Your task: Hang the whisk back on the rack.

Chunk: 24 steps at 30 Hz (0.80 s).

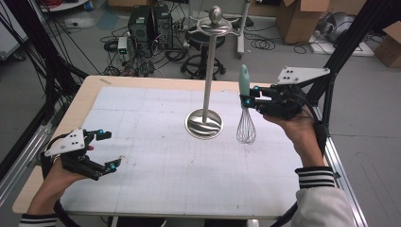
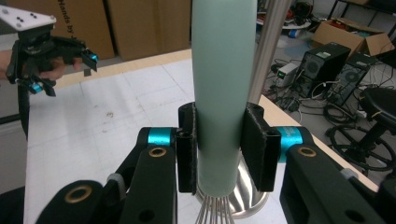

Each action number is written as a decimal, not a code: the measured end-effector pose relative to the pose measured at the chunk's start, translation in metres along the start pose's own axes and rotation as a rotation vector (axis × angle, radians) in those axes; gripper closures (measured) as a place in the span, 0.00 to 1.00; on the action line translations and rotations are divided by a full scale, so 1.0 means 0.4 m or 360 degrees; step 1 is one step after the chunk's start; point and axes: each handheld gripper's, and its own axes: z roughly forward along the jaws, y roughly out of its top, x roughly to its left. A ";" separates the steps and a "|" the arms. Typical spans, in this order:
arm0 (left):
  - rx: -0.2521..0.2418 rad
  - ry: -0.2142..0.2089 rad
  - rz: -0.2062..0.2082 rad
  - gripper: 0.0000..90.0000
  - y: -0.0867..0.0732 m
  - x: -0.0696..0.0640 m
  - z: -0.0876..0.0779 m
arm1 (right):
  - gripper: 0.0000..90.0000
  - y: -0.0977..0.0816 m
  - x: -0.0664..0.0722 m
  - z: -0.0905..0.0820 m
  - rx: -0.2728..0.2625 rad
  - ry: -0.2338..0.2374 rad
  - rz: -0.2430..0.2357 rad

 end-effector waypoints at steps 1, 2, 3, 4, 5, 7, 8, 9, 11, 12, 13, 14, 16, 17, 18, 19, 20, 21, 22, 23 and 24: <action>-0.0003 -0.0005 0.0004 0.02 0.000 0.000 0.000 | 0.76 0.005 -0.004 0.000 -0.0005 0.0001 0.0003; -0.0003 -0.0005 0.0004 0.02 0.000 0.000 0.000 | 0.76 0.009 -0.006 -0.001 -0.0002 -0.0002 0.0012; -0.0005 -0.0006 -0.0004 0.02 0.000 0.001 -0.001 | 0.76 0.012 -0.010 -0.001 -0.0004 -0.0002 0.0009; -0.0005 -0.0006 -0.0004 0.02 0.000 0.001 -0.001 | 0.76 0.012 -0.010 -0.001 -0.0004 -0.0002 0.0009; -0.0007 -0.0008 -0.0003 0.02 -0.001 0.003 -0.002 | 0.76 0.017 -0.019 -0.001 -0.0002 -0.0008 0.0026; -0.0001 -0.0007 -0.0008 0.02 -0.003 0.003 -0.001 | 0.76 0.023 -0.028 -0.001 0.0006 -0.0014 0.0045; 0.0001 -0.0008 -0.0009 0.02 -0.004 0.004 -0.001 | 0.76 0.026 -0.033 -0.001 0.0005 -0.0013 0.0061; -0.0001 -0.0008 -0.0010 0.02 -0.005 0.004 -0.001 | 0.76 0.030 -0.040 0.000 -0.0003 -0.0018 0.0052; -0.0001 -0.0007 -0.0017 0.02 -0.006 0.005 -0.001 | 0.76 0.037 -0.048 0.001 -0.0012 -0.0022 0.0059; -0.0002 -0.0005 -0.0012 0.02 -0.005 0.006 -0.002 | 0.76 0.042 -0.054 0.002 -0.0018 -0.0017 0.0070; -0.0007 -0.0004 -0.0018 0.02 -0.005 0.005 -0.003 | 0.76 0.046 -0.058 0.002 -0.0016 -0.0015 0.0082; -0.0010 -0.0003 -0.0017 0.02 -0.005 0.006 -0.005 | 0.76 0.050 -0.063 0.003 -0.0020 -0.0023 0.0073; -0.0015 -0.0004 -0.0020 0.02 -0.005 0.006 -0.005 | 0.76 0.055 -0.066 0.003 -0.0017 -0.0023 0.0077; -0.0014 -0.0004 -0.0022 0.02 -0.005 0.008 -0.006 | 0.76 0.064 -0.073 0.005 -0.0026 -0.0024 0.0079; -0.0014 -0.0003 -0.0027 0.02 -0.006 0.007 -0.006 | 0.76 0.069 -0.075 0.006 -0.0028 -0.0027 0.0085; -0.0012 -0.0003 -0.0028 0.02 -0.006 0.007 -0.005 | 0.76 0.075 -0.077 0.007 -0.0022 -0.0025 0.0082; -0.0012 -0.0003 -0.0028 0.02 -0.006 0.007 -0.005 | 0.76 0.075 -0.077 0.007 -0.0022 -0.0025 0.0082; -0.0011 -0.0006 -0.0021 0.02 -0.006 0.008 -0.005 | 0.76 0.085 -0.083 0.009 -0.0028 -0.0030 0.0076; -0.0012 -0.0004 -0.0025 0.02 -0.006 0.007 -0.004 | 0.76 0.085 -0.083 0.009 -0.0028 -0.0030 0.0076; -0.0012 -0.0006 -0.0021 0.02 -0.005 0.005 -0.004 | 0.76 0.092 -0.088 0.011 -0.0029 -0.0034 0.0085; -0.0014 -0.0004 -0.0022 0.02 -0.005 0.005 -0.005 | 0.76 0.096 -0.091 0.014 -0.0029 -0.0032 0.0092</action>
